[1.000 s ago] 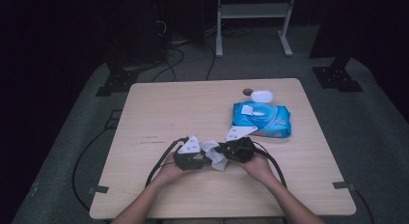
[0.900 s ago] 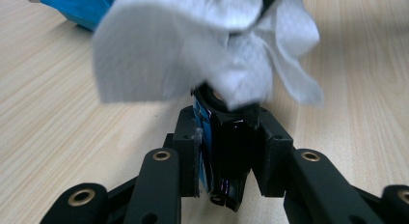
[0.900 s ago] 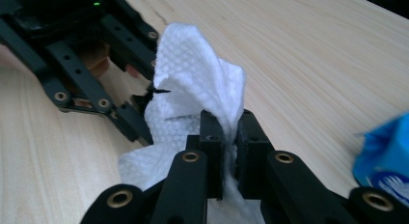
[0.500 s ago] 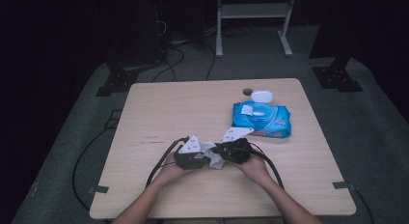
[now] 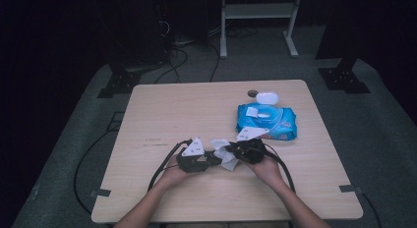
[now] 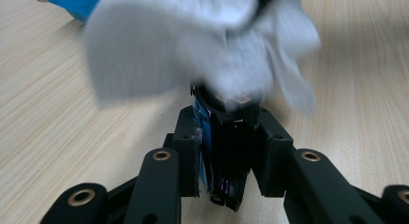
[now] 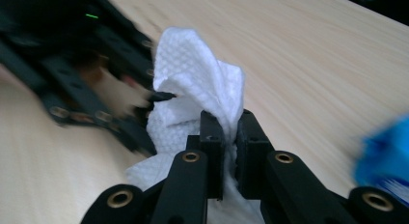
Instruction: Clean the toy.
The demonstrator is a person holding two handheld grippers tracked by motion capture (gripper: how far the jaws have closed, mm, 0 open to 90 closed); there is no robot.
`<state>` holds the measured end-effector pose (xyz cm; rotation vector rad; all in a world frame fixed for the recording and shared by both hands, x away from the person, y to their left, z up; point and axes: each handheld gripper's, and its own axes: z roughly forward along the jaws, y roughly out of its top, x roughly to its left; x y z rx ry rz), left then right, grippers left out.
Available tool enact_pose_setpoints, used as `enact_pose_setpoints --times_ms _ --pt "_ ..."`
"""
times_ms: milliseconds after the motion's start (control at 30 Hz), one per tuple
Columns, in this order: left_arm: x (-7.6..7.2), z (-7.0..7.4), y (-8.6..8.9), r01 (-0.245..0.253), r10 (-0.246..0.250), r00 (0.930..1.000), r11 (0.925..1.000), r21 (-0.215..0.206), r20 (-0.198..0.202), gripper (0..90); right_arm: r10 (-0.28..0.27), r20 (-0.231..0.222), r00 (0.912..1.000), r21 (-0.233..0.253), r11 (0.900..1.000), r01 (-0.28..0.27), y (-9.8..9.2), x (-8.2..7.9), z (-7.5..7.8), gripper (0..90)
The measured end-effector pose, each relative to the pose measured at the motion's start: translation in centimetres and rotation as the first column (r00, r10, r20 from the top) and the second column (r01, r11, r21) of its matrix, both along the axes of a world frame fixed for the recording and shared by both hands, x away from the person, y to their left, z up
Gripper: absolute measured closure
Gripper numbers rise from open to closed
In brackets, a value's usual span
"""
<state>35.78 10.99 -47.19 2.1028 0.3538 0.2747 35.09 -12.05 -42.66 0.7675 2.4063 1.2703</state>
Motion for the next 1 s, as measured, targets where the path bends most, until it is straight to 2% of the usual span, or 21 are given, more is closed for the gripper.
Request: enact_pose_setpoints --times_ms 67,133,167,233,267,367,467,533,567,633,733,900,1000 --pt "0.1 0.0 0.1 0.002 -0.002 1.0000 1.0000 0.001 -0.003 67.2 0.033 0.015 0.9993 -0.005 0.999 -0.033 1.4 -0.4 -0.2 82.9" --pt "0.2 0.0 0.3 0.004 -0.004 0.9999 1.0000 -0.002 -0.012 67.2 0.042 0.039 0.9984 -0.031 0.999 -0.040 1.9 -0.6 -0.1 82.9" --pt "0.2 0.0 0.4 0.004 -0.004 0.9999 1.0000 0.001 -0.009 67.2 0.040 0.028 0.9988 -0.027 0.999 -0.039 1.8 -0.6 -0.1 82.9" --pt "0.2 0.0 0.3 0.005 -0.005 1.0000 1.0000 0.007 -0.004 67.4 0.032 0.018 0.9993 -0.020 0.999 -0.032 1.1 -0.3 -0.1 82.9" --pt "0.2 0.0 0.4 0.007 -0.007 1.0000 0.9999 0.008 -0.004 67.4 0.015 0.028 0.9995 -0.043 0.999 -0.013 0.7 -0.3 0.0 82.9" --pt "0.2 0.0 0.4 0.006 -0.006 1.0000 1.0000 0.005 -0.005 67.4 -0.031 0.030 0.9991 -0.052 0.998 0.033 -1.2 -0.1 0.2 82.9" --pt "0.2 0.0 0.4 0.002 -0.002 1.0000 0.9999 0.017 0.001 67.5 -0.058 0.055 0.9968 -0.080 0.995 0.062 -2.6 -0.1 0.3 82.9" --pt "0.2 0.0 0.4 -0.001 0.001 1.0000 0.9998 0.020 0.000 67.8 -0.081 0.082 0.9933 -0.121 0.988 0.091 -3.3 -0.1 0.4 82.9" --pt "0.2 0.0 0.4 -0.005 0.005 1.0000 0.9998 0.020 -0.001 68.0 -0.091 0.083 0.9924 -0.122 0.987 0.101 -3.7 -0.1 0.4 83.0" --pt "0.2 -0.1 0.4 -0.007 0.007 1.0000 0.9998 0.017 0.000 68.3 -0.103 0.060 0.9929 -0.088 0.990 0.108 -4.2 0.0 0.2 82.9" --pt "0.2 -0.1 0.4 -0.007 0.007 1.0000 0.9998 0.018 0.001 68.4 -0.099 0.065 0.9929 -0.092 0.990 0.105 -3.9 0.0 0.3 81.9" --pt "0.2 0.0 0.4 -0.005 0.005 1.0000 0.9998 0.021 0.002 68.4 -0.083 0.052 0.9952 -0.072 0.994 0.086 -3.3 0.2 0.8 63.9" --pt "0.3 0.0 0.4 -0.001 0.001 1.0000 0.9997 0.022 0.003 68.5 -0.069 0.086 0.9939 -0.060 0.995 0.074 -3.5 -0.3 1.3 57.2"
